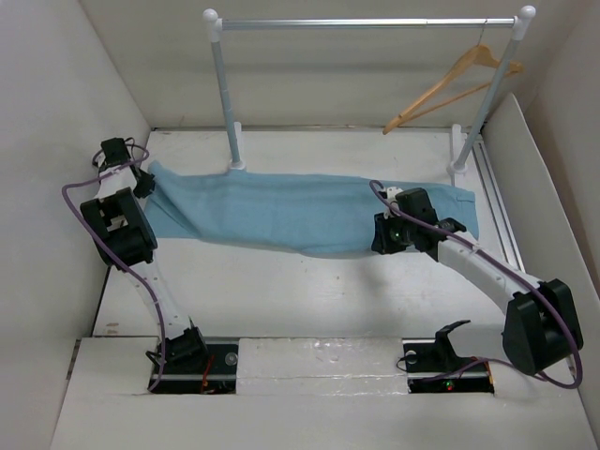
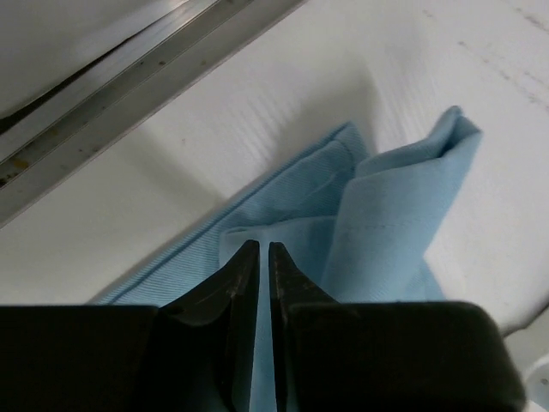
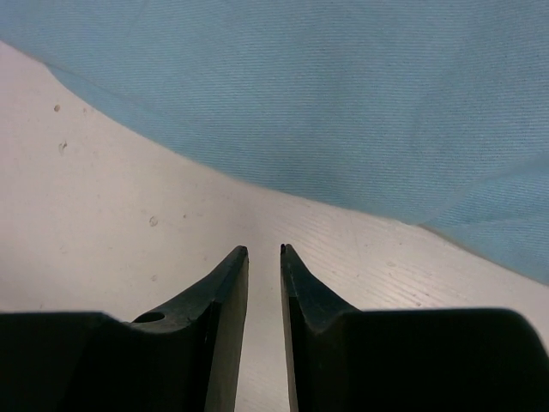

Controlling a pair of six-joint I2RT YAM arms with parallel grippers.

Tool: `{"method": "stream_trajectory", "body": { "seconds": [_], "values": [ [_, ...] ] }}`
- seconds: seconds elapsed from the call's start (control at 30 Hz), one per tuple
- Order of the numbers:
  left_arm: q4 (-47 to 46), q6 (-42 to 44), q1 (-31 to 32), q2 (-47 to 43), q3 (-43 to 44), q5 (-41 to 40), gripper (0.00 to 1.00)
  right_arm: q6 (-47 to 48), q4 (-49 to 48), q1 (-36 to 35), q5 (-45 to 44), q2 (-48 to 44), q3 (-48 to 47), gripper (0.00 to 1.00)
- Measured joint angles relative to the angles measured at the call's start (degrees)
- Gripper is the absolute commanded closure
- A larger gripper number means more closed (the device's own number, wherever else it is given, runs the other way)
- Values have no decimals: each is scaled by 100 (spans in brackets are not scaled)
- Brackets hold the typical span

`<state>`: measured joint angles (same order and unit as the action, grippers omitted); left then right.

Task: Place the trousers on the hanger
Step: Fold the trousers at the center of the board.

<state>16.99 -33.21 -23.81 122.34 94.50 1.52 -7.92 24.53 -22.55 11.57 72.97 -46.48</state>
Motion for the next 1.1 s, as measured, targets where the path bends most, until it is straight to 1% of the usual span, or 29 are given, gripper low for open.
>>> {"method": "stream_trajectory", "body": {
  "seconds": [0.13,0.37,0.47,0.67,0.83,1.03,1.1],
  "values": [
    [63,4,-2,-2,-153,-216,94,4,13,-17,-4,0,-7,72],
    [81,46,-2,-81,-385,-428,83,17,28,-81,-20,0,-7,71],
    [83,70,-2,-83,-389,-446,81,17,31,-107,-24,0,-7,71],
    [85,107,-2,-103,-409,-426,80,17,31,-175,-37,0,-7,71],
    [61,83,-4,-103,-411,-315,83,17,31,-199,-39,0,-7,71],
    [-26,15,-13,-103,-415,-55,93,17,31,-304,-39,0,-7,71],
    [-68,-7,-22,-103,-417,2,98,17,31,-352,-39,7,-7,71]
  ]
}}
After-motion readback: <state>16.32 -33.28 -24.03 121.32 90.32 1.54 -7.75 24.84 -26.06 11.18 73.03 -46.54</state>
